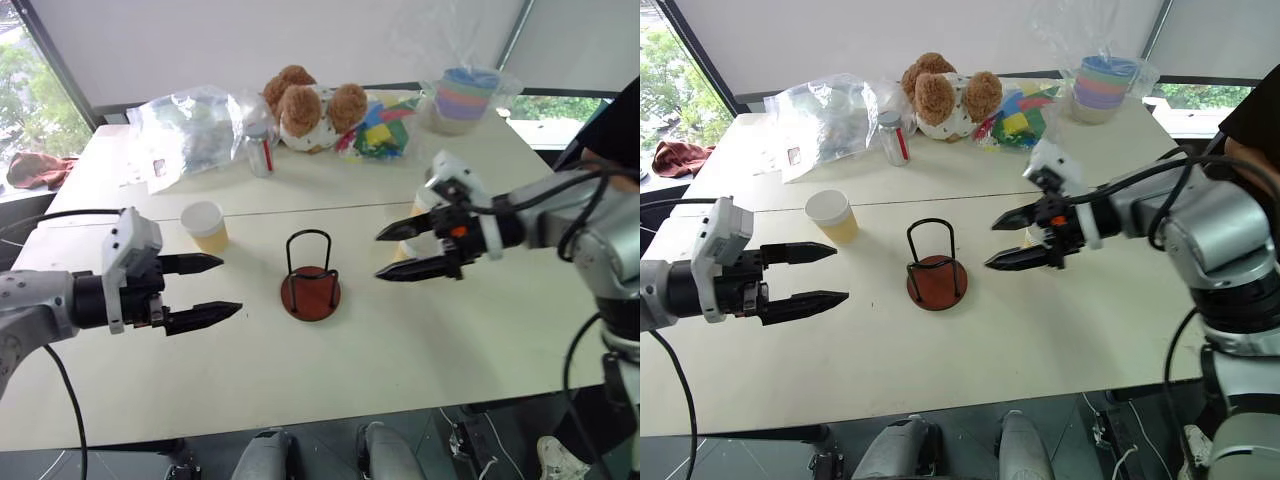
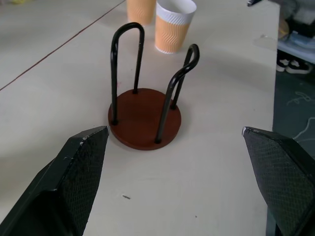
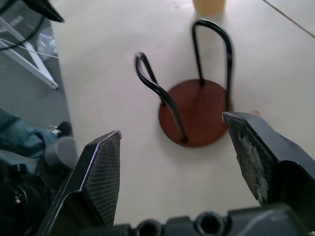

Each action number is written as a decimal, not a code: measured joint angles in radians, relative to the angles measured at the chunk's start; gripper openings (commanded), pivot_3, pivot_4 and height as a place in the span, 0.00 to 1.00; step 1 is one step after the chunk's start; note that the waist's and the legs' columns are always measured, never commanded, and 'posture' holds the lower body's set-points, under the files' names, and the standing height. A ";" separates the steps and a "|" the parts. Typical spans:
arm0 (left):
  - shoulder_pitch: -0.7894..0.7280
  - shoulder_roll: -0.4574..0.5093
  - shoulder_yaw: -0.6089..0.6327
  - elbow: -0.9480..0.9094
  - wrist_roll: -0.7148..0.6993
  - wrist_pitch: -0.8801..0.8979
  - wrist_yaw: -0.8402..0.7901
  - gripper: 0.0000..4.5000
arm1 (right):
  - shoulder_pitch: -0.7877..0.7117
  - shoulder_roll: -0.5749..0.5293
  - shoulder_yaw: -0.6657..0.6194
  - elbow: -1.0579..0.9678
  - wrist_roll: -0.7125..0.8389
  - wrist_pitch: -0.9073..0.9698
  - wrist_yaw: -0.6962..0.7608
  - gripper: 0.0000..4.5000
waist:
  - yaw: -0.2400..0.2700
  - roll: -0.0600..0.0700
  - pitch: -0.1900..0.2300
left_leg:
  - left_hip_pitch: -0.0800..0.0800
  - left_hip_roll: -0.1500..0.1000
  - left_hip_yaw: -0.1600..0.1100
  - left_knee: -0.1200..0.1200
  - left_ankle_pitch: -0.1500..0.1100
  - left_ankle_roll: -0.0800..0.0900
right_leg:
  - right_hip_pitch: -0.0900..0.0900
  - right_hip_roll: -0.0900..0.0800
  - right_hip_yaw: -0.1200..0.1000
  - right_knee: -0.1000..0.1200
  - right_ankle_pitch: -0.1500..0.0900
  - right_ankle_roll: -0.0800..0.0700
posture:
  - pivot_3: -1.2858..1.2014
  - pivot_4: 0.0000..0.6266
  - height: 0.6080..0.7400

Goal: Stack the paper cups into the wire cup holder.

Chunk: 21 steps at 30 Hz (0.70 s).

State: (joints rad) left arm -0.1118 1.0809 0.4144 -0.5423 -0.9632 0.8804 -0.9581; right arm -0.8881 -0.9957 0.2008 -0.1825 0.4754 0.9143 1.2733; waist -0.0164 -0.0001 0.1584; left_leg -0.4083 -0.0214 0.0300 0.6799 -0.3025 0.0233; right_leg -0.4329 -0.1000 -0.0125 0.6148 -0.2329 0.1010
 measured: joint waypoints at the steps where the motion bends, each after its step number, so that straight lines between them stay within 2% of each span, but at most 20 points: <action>1: -0.017 0.021 0.000 -0.003 -0.011 0.008 -0.007 1.00 | -0.010 -0.018 0.023 0.050 -0.053 -0.063 0.011 0.80 | -0.001 -0.001 0.000 | 0.000 0.001 0.000 0.000 0.000 0.000 | 0.000 0.001 0.000 0.000 0.000 -0.001 | 0.52 0.24 1.00; 4: -0.077 0.057 0.000 -0.011 -0.031 0.013 -0.021 1.00 | -0.027 -0.013 0.094 0.198 -0.187 -0.235 0.044 0.80 | -0.003 0.000 0.000 | 0.001 0.001 0.001 0.000 0.000 0.000 | 0.000 0.002 0.001 0.000 0.000 -0.001 | 0.52 0.24 1.00; 8: -0.123 0.056 -0.024 -0.010 -0.030 0.010 -0.010 1.00 | -0.041 0.070 0.152 0.352 -0.274 -0.350 0.071 0.80 | -0.001 -0.001 0.001 | 0.001 0.001 0.001 0.001 0.002 -0.002 | 0.000 0.005 0.000 0.001 0.001 0.002 | 0.52 0.24 1.00; 21: -0.076 0.053 -0.034 0.013 -0.008 0.007 -0.007 1.00 | -0.064 0.109 0.163 0.472 -0.385 -0.437 0.127 0.80 | 0.004 0.000 0.002 | 0.000 0.001 0.002 0.002 0.002 -0.004 | 0.001 0.005 0.000 0.000 0.001 0.002 | 0.52 0.24 1.00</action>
State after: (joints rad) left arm -0.1878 1.1341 0.3807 -0.5297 -0.9712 0.8872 -0.9655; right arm -0.9521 -0.8869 0.3637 0.2895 0.0900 0.4770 1.4000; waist -0.0127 -0.0001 0.1607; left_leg -0.4081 -0.0204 0.0322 0.6821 -0.3000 0.0198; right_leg -0.4321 -0.0948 -0.0126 0.6149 -0.2320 0.1030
